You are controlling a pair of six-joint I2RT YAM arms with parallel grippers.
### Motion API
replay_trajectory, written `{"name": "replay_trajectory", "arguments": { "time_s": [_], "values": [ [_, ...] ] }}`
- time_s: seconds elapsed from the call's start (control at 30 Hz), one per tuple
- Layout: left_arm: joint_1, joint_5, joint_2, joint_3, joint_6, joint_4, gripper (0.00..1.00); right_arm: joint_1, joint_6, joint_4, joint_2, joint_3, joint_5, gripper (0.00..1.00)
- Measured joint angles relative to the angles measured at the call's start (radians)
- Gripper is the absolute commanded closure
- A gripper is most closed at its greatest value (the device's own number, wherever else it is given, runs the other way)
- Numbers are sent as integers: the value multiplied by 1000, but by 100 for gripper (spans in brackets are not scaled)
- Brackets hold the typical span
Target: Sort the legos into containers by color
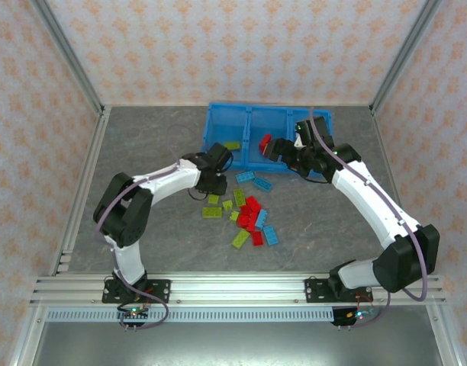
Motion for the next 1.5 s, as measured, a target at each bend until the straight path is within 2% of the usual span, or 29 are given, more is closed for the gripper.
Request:
{"name": "replay_trajectory", "arguments": {
  "time_s": [0.1,0.2,0.27,0.43,0.63,0.77,0.87,1.07,1.17,1.33,1.5],
  "values": [
    [1,-40,-50,110,19,2,71,29,-3,34,-14,-13,-46,15],
    [7,-90,-29,266,37,13,71,53,-2,64,-17,-19,-72,15],
    [19,-116,29,382,45,14,71,56,-1,74,-17,-21,-78,15],
    [59,-164,291,656,60,14,71,56,-1,78,-19,-24,-77,15],
    [89,-178,518,815,60,-42,64,56,-2,76,-45,-47,-61,15],
    [94,-177,552,861,64,-82,52,56,-2,76,-51,-47,-55,15],
    [93,-173,529,862,69,-90,49,56,-2,76,-51,-47,-51,15],
    [93,-137,397,779,67,-92,50,56,-2,76,-47,-47,-49,15],
    [93,-115,246,655,66,-84,50,68,-5,67,-43,-47,-13,16],
    [93,-57,-137,395,110,-29,50,140,-53,6,2,-46,145,16],
    [93,23,-489,204,278,23,50,172,-151,-29,111,-47,272,15]
  ]
}}
